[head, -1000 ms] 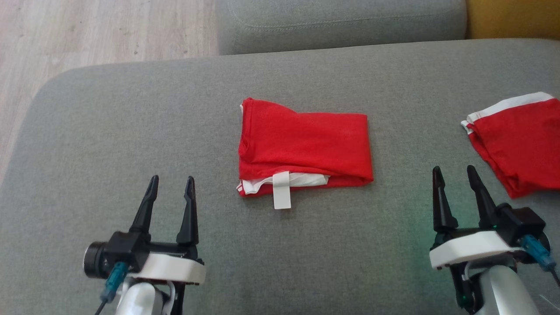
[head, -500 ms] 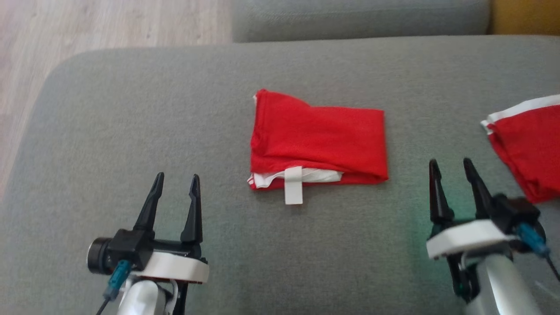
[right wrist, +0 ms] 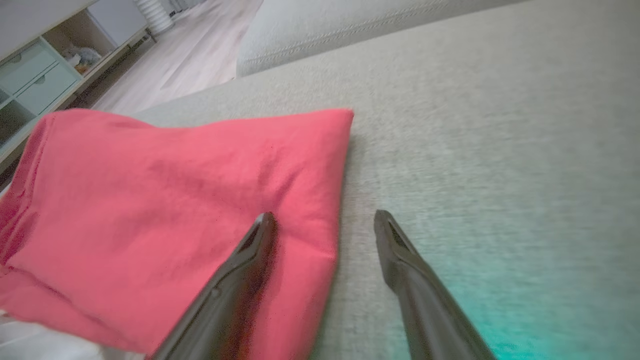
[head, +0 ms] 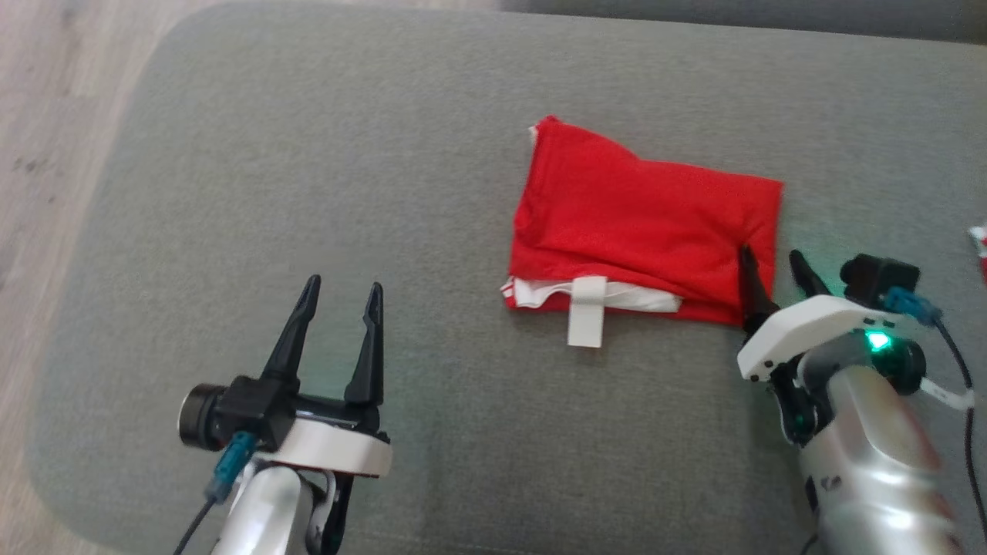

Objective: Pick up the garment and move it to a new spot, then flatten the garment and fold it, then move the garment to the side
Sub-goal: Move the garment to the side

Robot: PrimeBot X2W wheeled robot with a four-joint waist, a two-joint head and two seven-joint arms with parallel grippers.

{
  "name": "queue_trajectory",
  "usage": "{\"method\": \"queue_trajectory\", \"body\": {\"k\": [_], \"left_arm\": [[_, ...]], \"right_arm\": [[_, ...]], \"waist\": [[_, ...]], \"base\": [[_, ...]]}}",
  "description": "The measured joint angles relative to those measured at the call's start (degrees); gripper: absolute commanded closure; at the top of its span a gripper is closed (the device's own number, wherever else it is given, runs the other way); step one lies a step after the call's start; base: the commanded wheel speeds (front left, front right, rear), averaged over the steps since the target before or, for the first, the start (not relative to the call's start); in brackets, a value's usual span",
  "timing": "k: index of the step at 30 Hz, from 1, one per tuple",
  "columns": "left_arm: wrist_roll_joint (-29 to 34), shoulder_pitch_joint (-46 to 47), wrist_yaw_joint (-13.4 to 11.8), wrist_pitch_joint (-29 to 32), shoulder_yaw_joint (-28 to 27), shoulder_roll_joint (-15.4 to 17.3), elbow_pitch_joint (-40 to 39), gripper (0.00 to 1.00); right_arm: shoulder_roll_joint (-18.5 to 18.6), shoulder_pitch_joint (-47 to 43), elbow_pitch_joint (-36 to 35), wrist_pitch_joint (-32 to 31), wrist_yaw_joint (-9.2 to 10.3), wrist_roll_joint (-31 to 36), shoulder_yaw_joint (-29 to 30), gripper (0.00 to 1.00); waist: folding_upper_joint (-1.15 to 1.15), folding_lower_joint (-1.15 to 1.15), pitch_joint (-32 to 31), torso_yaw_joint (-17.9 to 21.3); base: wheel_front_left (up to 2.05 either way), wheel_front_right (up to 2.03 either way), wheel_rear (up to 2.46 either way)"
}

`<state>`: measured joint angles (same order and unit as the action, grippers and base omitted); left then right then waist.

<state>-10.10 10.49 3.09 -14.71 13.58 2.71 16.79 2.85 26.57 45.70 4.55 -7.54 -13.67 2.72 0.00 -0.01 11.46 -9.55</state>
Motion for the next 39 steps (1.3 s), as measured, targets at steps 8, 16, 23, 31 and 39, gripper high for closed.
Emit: {"method": "queue_trajectory", "body": {"k": [8,16,23,31,39], "left_arm": [[-2.0,0.0,-0.1,0.0,0.1,0.0,-1.0,0.00],[-1.4,0.0,0.0,0.0,1.1,0.0,-1.0,0.00],[-2.4,-0.3,0.0,0.0,1.6,0.0,-1.0,0.00],[-3.4,-0.4,-0.6,0.0,3.2,0.0,-1.3,0.00],[-1.8,2.0,0.0,0.0,2.8,0.0,-1.8,0.00]], "right_arm": [[1.1,7.0,9.7,-1.5,0.00,2.9,-0.6,1.00],[0.6,8.0,13.3,4.8,0.00,14.6,-2.4,1.00],[0.7,7.1,10.9,6.6,0.00,22.2,-3.6,1.00],[2.5,5.7,5.9,5.6,0.00,24.1,-12.7,1.00],[17.9,9.5,-1.0,-0.4,0.00,21.2,-19.1,1.00]], "waist": [[0.00,0.01,1.0,-2.7],[0.00,0.01,-0.5,-0.1],[0.00,0.01,-3.2,5.5],[0.00,0.01,-4.5,14.1],[0.00,0.00,0.1,19.0]], "base": [[0.00,0.00,0.00],[0.00,0.00,0.00],[0.00,0.00,0.00],[0.00,0.00,0.00],[0.00,0.00,0.00]]}}
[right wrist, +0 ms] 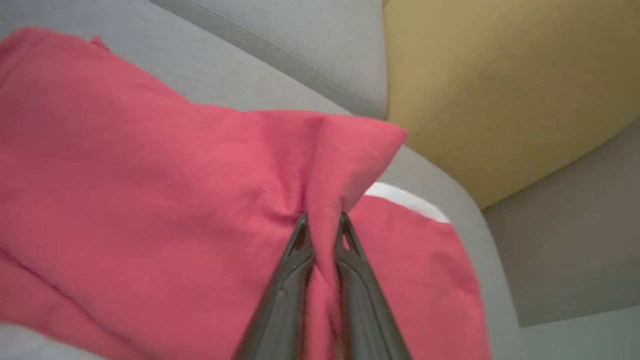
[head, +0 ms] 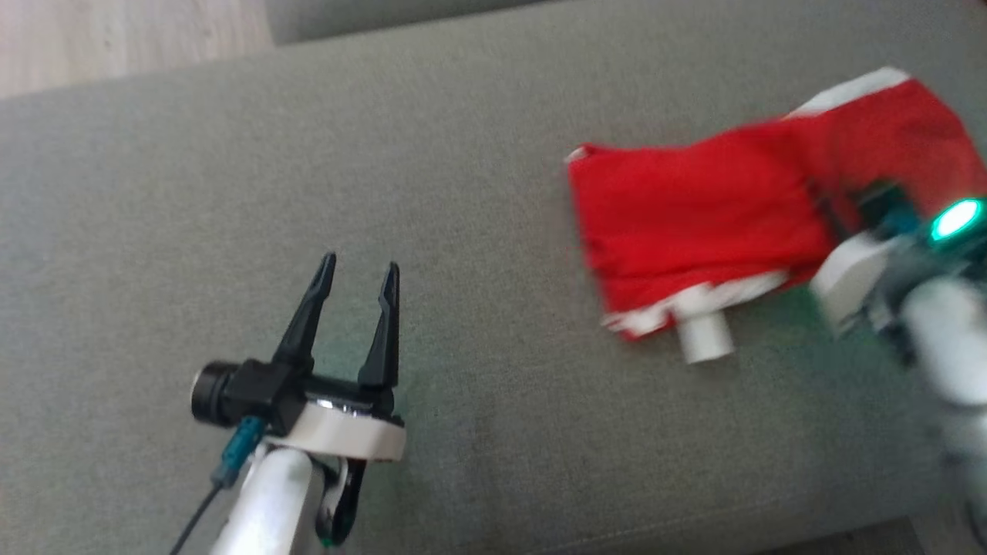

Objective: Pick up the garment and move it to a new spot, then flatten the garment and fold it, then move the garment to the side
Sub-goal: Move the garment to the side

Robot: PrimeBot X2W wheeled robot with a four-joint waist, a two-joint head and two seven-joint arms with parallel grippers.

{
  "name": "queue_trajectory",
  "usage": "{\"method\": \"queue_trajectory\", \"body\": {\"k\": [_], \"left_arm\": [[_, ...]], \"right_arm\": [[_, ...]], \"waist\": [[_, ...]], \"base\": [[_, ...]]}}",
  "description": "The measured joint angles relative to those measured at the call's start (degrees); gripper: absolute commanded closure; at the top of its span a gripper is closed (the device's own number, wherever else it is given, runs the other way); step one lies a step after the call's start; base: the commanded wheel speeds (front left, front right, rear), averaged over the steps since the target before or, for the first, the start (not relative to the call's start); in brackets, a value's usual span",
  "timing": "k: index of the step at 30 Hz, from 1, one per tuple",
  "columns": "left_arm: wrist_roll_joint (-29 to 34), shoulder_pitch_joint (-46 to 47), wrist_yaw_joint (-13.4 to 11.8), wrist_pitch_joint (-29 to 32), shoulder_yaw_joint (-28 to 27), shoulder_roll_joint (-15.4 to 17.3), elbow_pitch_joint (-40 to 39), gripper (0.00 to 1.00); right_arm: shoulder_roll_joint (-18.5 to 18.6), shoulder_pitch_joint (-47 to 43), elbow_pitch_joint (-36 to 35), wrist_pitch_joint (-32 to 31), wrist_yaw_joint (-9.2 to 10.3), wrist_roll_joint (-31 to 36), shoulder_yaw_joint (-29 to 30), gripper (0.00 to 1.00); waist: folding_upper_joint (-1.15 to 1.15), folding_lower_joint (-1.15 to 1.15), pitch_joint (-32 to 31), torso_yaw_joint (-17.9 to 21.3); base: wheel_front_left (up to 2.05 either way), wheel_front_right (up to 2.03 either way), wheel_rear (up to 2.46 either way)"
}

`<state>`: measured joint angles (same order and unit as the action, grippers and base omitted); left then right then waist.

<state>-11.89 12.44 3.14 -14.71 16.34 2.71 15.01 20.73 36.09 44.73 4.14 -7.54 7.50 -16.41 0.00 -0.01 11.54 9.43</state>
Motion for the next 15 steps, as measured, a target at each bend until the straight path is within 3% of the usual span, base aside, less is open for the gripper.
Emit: {"method": "queue_trajectory", "body": {"k": [9,15], "left_arm": [[1.6,2.9,2.0,0.0,-1.6,0.0,0.3,0.00],[1.8,3.1,2.0,0.0,-2.3,-0.1,0.5,0.00]], "right_arm": [[14.4,5.6,1.0,-2.4,0.00,-2.0,3.0,1.00],[16.3,6.9,3.4,-2.1,0.00,-3.7,6.4,1.00]], "waist": [[0.00,0.00,5.5,-1.1],[0.00,0.00,6.9,-2.1]], "base": [[0.00,0.00,0.00],[0.00,0.00,0.00]]}}
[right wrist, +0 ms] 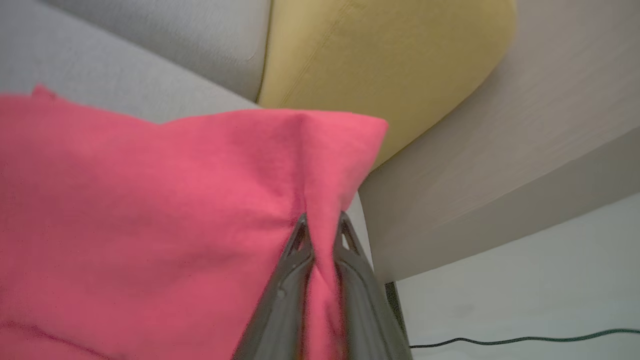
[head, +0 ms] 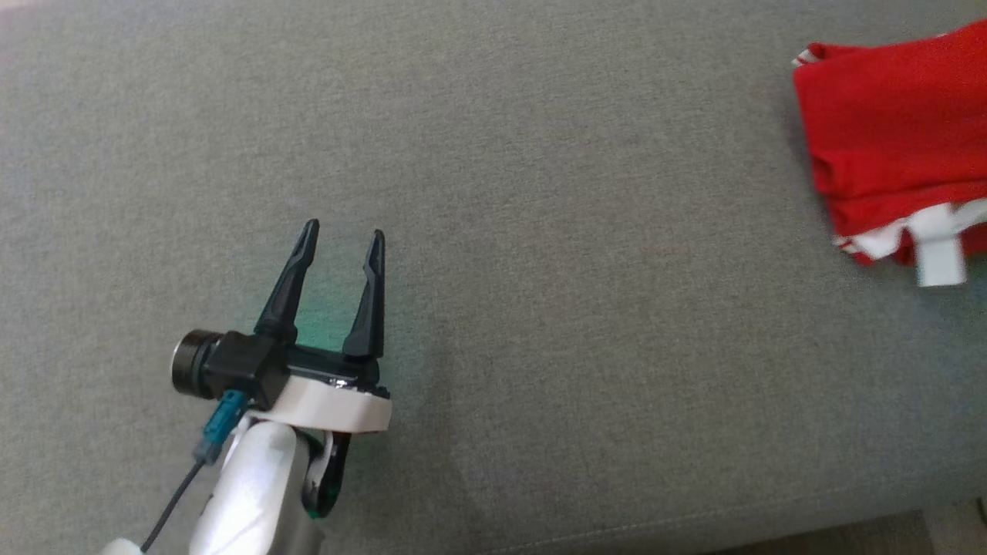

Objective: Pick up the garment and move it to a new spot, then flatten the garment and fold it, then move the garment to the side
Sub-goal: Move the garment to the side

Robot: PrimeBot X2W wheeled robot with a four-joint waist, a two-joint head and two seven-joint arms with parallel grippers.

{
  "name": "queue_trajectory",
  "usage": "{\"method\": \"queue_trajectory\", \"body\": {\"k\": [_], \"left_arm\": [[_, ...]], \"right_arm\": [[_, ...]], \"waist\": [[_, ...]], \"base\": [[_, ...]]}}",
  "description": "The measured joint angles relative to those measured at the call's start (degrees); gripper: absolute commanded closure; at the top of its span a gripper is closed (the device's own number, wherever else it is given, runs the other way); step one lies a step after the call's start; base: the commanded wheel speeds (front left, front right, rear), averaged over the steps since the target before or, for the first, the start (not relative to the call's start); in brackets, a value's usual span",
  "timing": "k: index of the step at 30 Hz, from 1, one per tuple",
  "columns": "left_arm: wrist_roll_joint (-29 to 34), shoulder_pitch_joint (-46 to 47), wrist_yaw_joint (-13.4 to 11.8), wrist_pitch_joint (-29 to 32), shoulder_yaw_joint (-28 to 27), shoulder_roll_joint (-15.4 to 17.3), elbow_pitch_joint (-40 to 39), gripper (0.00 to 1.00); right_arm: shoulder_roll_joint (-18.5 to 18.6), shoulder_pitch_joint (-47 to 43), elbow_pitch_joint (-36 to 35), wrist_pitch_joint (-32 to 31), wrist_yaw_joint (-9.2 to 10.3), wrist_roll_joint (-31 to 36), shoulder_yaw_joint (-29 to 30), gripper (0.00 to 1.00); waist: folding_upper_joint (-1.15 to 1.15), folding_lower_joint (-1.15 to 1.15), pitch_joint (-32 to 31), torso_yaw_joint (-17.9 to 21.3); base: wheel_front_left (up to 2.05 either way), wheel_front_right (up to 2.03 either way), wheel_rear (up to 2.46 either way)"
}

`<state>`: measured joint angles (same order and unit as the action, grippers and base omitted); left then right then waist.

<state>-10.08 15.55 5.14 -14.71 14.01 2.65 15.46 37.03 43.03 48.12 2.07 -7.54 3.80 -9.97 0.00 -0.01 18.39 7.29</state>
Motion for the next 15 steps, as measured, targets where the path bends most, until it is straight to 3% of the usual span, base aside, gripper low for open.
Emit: {"method": "queue_trajectory", "body": {"k": [2,11,12,13,15], "left_arm": [[0.0,0.0,0.1,0.0,-0.5,0.0,0.0,0.00],[0.0,0.4,0.5,0.0,-0.8,0.0,0.1,0.00],[0.0,0.4,0.5,0.0,-0.8,0.0,0.1,0.00],[0.0,0.4,0.5,0.0,-0.8,0.0,0.1,0.00],[0.0,0.4,0.5,0.0,-0.8,0.0,0.2,0.00]], "right_arm": [[-0.2,1.1,0.6,0.8,0.00,-3.0,1.6,1.00],[-0.5,2.1,1.1,1.1,0.00,-3.2,4.0,1.00],[-0.5,2.1,1.1,1.3,0.00,-3.0,4.4,0.45],[-0.6,2.1,1.0,1.9,0.00,-2.6,4.9,0.01],[-1.8,2.1,1.1,2.2,0.00,-3.7,7.3,0.00]], "waist": [[0.00,0.00,0.3,-0.2],[0.00,0.00,0.2,-0.3],[0.00,0.01,0.1,-0.4],[0.00,0.00,0.0,-0.4],[0.00,0.00,-0.4,-0.5]], "base": [[0.00,0.00,0.00],[0.00,0.00,0.00],[0.00,0.00,0.00],[0.00,0.00,0.00],[0.00,0.00,0.00]]}}
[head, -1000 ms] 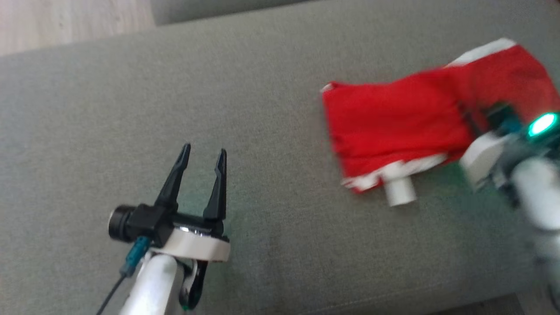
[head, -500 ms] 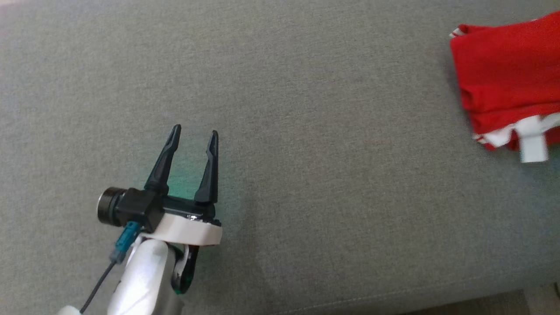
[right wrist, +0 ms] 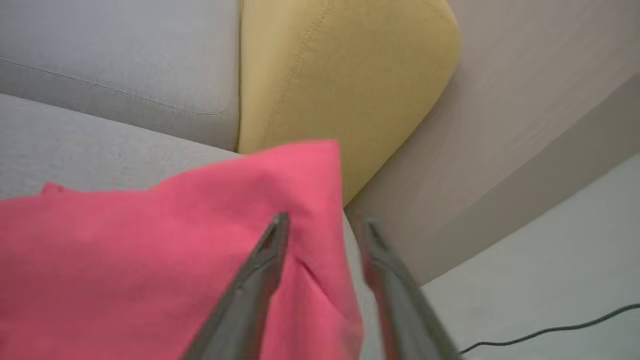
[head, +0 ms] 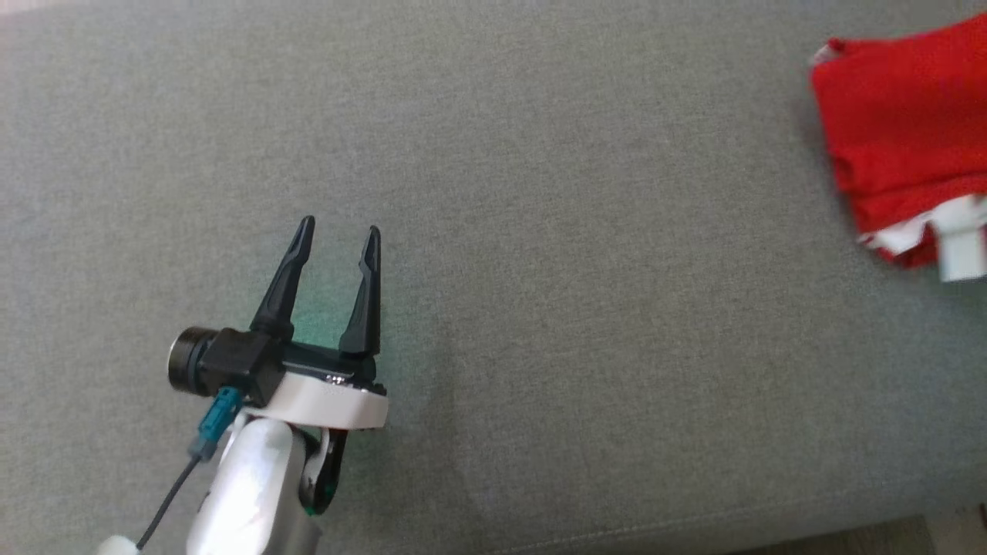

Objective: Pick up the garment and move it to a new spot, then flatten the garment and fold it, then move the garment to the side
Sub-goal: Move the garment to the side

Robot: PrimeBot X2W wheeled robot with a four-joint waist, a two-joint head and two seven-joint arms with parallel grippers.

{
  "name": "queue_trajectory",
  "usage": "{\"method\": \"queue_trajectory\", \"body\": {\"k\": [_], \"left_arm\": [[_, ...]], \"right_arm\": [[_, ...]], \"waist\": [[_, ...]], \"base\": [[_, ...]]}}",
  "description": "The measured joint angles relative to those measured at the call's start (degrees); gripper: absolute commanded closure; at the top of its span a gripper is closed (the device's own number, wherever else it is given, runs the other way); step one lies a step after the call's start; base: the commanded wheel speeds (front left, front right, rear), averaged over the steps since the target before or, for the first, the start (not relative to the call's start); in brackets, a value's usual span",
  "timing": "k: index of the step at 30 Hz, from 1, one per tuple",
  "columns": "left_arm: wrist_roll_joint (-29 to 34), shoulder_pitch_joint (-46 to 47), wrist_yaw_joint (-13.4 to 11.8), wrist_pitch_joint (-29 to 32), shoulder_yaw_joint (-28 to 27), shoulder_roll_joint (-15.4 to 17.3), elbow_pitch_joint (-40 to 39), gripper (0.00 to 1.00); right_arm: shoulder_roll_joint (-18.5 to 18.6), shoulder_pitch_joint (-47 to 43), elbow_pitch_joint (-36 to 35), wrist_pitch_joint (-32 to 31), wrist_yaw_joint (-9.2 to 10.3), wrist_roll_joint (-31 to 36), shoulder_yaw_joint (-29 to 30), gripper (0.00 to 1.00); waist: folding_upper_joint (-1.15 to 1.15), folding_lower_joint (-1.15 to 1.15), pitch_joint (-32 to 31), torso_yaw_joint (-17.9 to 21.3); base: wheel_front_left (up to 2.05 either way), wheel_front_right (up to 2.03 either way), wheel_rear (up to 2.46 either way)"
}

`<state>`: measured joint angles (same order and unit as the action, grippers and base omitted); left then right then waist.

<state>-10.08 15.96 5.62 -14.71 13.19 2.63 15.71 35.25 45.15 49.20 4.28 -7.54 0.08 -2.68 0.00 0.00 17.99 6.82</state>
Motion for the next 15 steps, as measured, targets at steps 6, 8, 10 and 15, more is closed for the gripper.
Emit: {"method": "queue_trajectory", "body": {"k": [6,8,10,15], "left_arm": [[-0.6,-0.3,-0.5,0.0,-0.2,0.0,0.2,0.00],[-0.8,-1.1,-0.7,0.0,-0.2,0.0,0.2,0.00],[-1.1,-2.5,-1.3,0.0,-0.4,0.0,0.3,0.00],[-1.2,-5.3,-3.6,0.0,-2.4,0.0,0.1,0.00]], "right_arm": [[-3.8,-0.3,-2.5,1.8,0.00,0.6,1.6,0.00],[-7.0,-0.9,-4.7,2.5,0.00,0.6,1.8,0.00],[-11.2,-2.5,-7.4,3.2,0.00,0.3,1.3,0.00],[-22.0,-9.7,-15.4,6.5,0.00,-3.2,0.8,0.00]], "waist": [[0.00,0.00,-3.0,-0.1],[0.00,0.01,-4.6,0.0],[0.00,0.01,-6.4,0.1],[0.00,0.01,-11.1,0.5]], "base": [[0.00,0.00,0.00],[0.00,0.00,0.00],[0.00,0.00,0.00],[0.00,0.00,0.00]]}}
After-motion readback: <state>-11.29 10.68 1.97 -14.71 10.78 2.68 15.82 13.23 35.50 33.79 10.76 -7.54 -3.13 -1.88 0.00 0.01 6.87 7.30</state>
